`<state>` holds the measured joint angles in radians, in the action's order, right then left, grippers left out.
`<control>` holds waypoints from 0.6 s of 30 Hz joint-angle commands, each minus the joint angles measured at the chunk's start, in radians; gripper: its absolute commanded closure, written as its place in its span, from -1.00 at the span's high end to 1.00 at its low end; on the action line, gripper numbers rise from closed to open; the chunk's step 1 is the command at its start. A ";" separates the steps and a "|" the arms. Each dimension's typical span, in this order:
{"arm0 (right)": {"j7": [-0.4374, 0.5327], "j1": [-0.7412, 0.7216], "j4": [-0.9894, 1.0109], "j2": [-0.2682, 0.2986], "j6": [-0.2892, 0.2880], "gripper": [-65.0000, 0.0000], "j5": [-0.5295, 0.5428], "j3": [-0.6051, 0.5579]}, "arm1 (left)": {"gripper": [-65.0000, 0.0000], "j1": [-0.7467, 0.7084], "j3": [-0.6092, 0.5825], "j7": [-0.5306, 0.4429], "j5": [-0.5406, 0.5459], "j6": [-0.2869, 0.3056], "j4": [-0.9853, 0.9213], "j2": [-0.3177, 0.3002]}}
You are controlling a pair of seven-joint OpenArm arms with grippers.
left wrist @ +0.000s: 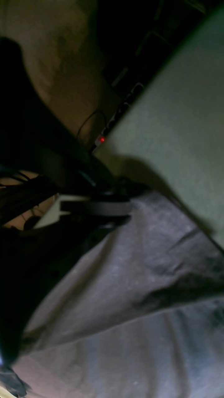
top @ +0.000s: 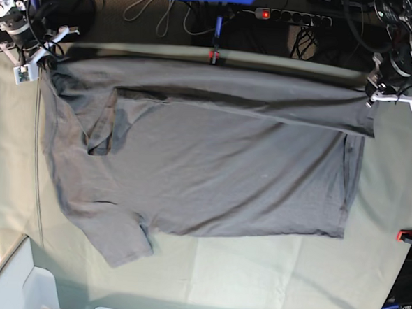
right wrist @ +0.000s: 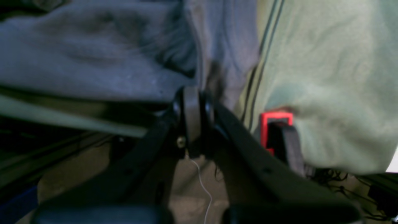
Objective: Layout the t-shirt on the table in an organized manner, then fold the t-shirt properly
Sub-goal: 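Regrasp the folded edge with both grippers and pull it taut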
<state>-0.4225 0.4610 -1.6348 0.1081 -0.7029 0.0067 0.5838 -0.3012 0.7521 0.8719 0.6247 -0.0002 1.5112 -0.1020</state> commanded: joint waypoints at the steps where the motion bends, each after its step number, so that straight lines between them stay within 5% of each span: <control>1: 0.018 0.003 -0.014 0.012 0.005 -1.00 0.011 0.005 | -0.99 0.000 0.005 -0.009 -0.001 -0.002 0.015 -0.014; 6: 0.018 0.003 -0.014 0.012 0.005 -0.97 0.009 0.005 | -0.99 0.003 0.005 -0.009 -0.001 -0.002 0.015 -0.015; 13: 0.018 -0.003 -0.025 0.015 0.005 -0.33 0.014 0.014 | -0.98 0.004 0.002 0.016 0.007 -0.001 0.025 -0.017; 18: 0.017 -0.029 -0.072 -0.020 0.005 -0.29 0.014 0.084 | -0.98 0.010 0.002 0.089 0.008 -0.001 0.096 -0.034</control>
<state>-0.4175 0.4255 -1.6936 0.0845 -0.7025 0.0074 0.6640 -0.2977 0.7494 0.9684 0.6243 -0.0013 1.5856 -0.1219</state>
